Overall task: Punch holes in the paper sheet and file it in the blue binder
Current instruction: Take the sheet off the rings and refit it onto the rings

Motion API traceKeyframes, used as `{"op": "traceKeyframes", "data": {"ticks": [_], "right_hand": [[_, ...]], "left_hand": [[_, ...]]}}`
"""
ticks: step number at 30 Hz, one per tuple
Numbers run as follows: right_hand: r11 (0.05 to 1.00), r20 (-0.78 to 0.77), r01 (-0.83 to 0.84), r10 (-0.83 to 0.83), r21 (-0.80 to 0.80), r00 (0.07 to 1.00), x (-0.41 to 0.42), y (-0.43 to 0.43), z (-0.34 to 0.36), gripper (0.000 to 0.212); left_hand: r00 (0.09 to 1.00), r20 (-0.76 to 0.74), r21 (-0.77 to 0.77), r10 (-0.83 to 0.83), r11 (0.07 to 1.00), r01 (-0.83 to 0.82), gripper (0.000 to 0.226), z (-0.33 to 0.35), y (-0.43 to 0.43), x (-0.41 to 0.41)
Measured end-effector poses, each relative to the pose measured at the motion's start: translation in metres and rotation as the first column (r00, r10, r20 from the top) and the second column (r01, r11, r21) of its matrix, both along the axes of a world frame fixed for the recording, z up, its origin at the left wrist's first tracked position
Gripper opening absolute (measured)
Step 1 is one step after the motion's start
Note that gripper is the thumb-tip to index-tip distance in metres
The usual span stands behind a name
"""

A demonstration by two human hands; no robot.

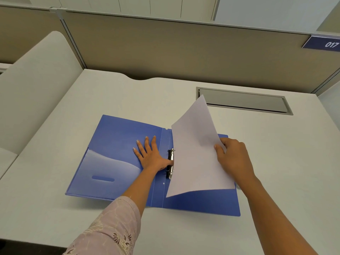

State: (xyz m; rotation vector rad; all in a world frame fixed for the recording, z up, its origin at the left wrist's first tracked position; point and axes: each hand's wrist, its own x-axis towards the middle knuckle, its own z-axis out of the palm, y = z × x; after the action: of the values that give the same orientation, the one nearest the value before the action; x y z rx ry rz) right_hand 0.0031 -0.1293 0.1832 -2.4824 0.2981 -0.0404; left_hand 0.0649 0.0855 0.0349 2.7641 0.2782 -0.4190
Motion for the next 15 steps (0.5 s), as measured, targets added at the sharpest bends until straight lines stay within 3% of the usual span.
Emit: {"op": "traceKeyframes", "data": {"ticks": [15], "right_hand": [[0.99, -0.015, -0.026, 0.024, -0.135, 1.0, -0.0006, 0.0079, 0.0086, 0.024]], "left_hand": [[1.0, -0.012, 0.016, -0.007, 1.0, 0.008, 0.13, 0.0005, -0.0005, 0.0001]]}}
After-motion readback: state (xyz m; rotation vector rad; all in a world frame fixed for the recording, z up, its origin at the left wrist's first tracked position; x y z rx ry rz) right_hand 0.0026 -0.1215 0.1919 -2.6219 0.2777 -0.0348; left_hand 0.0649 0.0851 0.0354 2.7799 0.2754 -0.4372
